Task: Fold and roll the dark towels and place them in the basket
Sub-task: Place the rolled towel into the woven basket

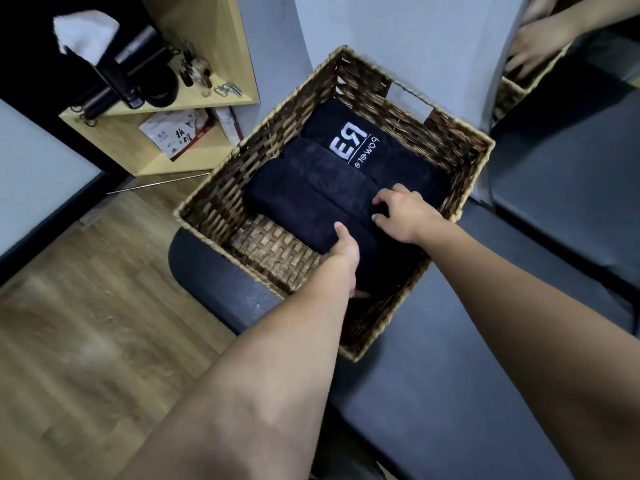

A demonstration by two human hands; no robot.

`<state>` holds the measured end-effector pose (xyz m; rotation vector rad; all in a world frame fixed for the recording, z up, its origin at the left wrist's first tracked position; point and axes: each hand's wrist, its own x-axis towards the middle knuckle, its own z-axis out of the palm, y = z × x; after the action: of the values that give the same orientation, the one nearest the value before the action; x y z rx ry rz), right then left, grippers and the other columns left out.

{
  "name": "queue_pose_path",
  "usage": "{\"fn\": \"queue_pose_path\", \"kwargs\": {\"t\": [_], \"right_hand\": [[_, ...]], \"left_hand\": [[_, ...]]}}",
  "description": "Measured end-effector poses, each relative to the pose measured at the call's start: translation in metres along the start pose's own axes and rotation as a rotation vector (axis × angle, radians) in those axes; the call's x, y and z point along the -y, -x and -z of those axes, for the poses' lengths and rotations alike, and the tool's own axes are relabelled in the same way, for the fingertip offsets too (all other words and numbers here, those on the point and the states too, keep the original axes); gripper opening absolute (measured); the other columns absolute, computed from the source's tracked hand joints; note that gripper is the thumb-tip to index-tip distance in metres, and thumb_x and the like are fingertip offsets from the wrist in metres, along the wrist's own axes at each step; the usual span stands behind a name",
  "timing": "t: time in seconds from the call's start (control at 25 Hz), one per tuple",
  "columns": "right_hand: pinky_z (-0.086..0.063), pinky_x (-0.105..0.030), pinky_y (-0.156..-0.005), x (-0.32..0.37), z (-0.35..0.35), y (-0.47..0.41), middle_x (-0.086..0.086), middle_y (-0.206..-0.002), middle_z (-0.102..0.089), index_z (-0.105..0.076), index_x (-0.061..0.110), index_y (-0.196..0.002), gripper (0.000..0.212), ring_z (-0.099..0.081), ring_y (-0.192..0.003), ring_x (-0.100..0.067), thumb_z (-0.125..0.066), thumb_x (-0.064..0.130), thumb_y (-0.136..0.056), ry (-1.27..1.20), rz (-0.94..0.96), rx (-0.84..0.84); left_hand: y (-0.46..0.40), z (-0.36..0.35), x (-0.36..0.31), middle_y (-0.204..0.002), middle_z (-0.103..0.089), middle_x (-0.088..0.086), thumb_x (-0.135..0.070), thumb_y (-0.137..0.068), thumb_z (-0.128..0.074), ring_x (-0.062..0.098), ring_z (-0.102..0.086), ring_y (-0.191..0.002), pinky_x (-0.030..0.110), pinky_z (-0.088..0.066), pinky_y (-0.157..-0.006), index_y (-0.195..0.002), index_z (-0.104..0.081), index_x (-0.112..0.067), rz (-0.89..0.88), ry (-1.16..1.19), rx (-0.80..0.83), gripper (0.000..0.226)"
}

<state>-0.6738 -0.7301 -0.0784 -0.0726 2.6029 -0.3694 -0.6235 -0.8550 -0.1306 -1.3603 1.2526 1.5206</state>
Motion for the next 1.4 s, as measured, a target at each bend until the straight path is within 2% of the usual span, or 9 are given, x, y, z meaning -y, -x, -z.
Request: {"fn": "queue_pose_path", "kwargs": {"t": [0.12,0.32,0.44,0.56,0.72,1.0,1.16,1.32,1.4], "right_hand": [[-0.042,-0.046,-0.107,-0.003,-0.001,-0.003,-0.005,-0.133,-0.046,-0.056,0.024,-0.134,0.039,-0.045,-0.125,-0.039,-0.058,0.036,-0.096,-0.058,-0.012,0.002],[-0.043,-0.046,-0.107,-0.001,0.002,-0.004,-0.001,-0.13,-0.048,-0.06,0.028,-0.126,0.036,-0.048,-0.124,-0.035,-0.06,0.038,-0.092,-0.117,-0.04,0.014],[-0.042,-0.046,-0.108,-0.002,0.004,-0.001,-0.001,-0.132,-0.047,-0.059,0.028,-0.129,0.038,-0.047,-0.126,-0.034,-0.06,0.037,-0.092,-0.118,-0.039,0.011],[-0.042,-0.045,-0.108,-0.003,0.002,0.001,-0.001,-0.134,-0.045,-0.057,0.027,-0.134,0.042,-0.044,-0.128,-0.035,-0.058,0.036,-0.093,-0.093,-0.028,0.009],[-0.042,-0.044,-0.105,-0.003,-0.002,-0.001,-0.002,-0.137,-0.043,-0.052,0.026,-0.139,0.046,-0.04,-0.129,-0.037,-0.057,0.037,-0.094,-0.073,-0.016,0.01],[-0.04,-0.043,-0.106,-0.002,0.001,-0.007,-0.001,-0.135,-0.043,-0.053,0.027,-0.136,0.045,-0.04,-0.127,-0.034,-0.058,0.042,-0.094,-0.074,-0.047,0.049],[-0.043,-0.044,-0.105,0.0,0.006,-0.006,0.001,-0.124,-0.046,-0.058,0.028,-0.124,0.036,-0.047,-0.123,-0.034,-0.06,0.043,-0.091,-0.091,-0.041,0.05],[-0.041,-0.04,-0.106,-0.002,0.009,-0.003,-0.001,-0.121,-0.049,-0.062,0.028,-0.124,0.035,-0.05,-0.122,-0.035,-0.061,0.039,-0.09,-0.113,-0.032,0.038],[-0.042,-0.041,-0.106,-0.002,0.008,-0.001,-0.002,-0.125,-0.048,-0.061,0.027,-0.128,0.039,-0.05,-0.122,-0.036,-0.061,0.038,-0.09,-0.116,-0.027,0.04]], "left_hand": [[0.018,-0.003,0.014,-0.132,-0.059,0.014,-0.086,-0.086,-0.026,0.04,-0.061,-0.106,0.056,-0.058,-0.066,-0.141,-0.05,-0.019,-0.022,-0.013,0.065,0.09],[0.013,-0.001,0.012,-0.14,-0.053,0.015,-0.073,-0.097,-0.022,0.043,-0.059,-0.118,0.066,-0.056,-0.082,-0.146,-0.044,-0.019,-0.039,0.018,0.087,0.076],[0.016,-0.001,0.013,-0.132,-0.06,0.014,-0.085,-0.086,-0.025,0.042,-0.062,-0.11,0.064,-0.056,-0.082,-0.14,-0.05,-0.017,-0.031,0.023,0.097,0.09],[-0.003,0.007,-0.002,-0.142,-0.053,0.011,-0.097,-0.058,-0.036,0.045,-0.055,-0.121,0.062,-0.045,-0.103,-0.144,-0.042,-0.011,-0.129,0.133,-0.071,0.122],[-0.003,0.054,-0.076,-0.157,-0.034,0.021,-0.067,-0.076,-0.073,0.044,-0.037,-0.142,0.054,-0.03,-0.118,-0.152,-0.025,-0.004,-0.393,0.314,-0.416,0.11],[-0.035,0.081,-0.107,-0.138,-0.056,0.01,-0.05,-0.066,-0.084,0.032,-0.063,-0.108,0.046,-0.058,-0.086,-0.15,-0.034,-0.023,-0.381,0.479,-0.135,0.101],[-0.011,0.062,-0.089,-0.157,-0.038,0.012,-0.072,-0.07,-0.074,0.04,-0.045,-0.135,0.055,-0.043,-0.11,-0.156,-0.026,-0.017,-0.386,0.377,-0.274,0.113],[-0.096,-0.019,0.006,-0.139,-0.058,0.009,-0.101,-0.016,-0.063,0.042,-0.061,-0.116,0.056,-0.051,-0.097,-0.14,-0.049,-0.02,-0.225,0.071,-0.138,0.149],[-0.155,-0.047,0.05,-0.125,-0.068,0.009,-0.097,-0.005,-0.069,0.037,-0.068,-0.103,0.055,-0.055,-0.09,-0.124,-0.061,-0.026,-0.16,0.039,-0.025,0.139]]}}
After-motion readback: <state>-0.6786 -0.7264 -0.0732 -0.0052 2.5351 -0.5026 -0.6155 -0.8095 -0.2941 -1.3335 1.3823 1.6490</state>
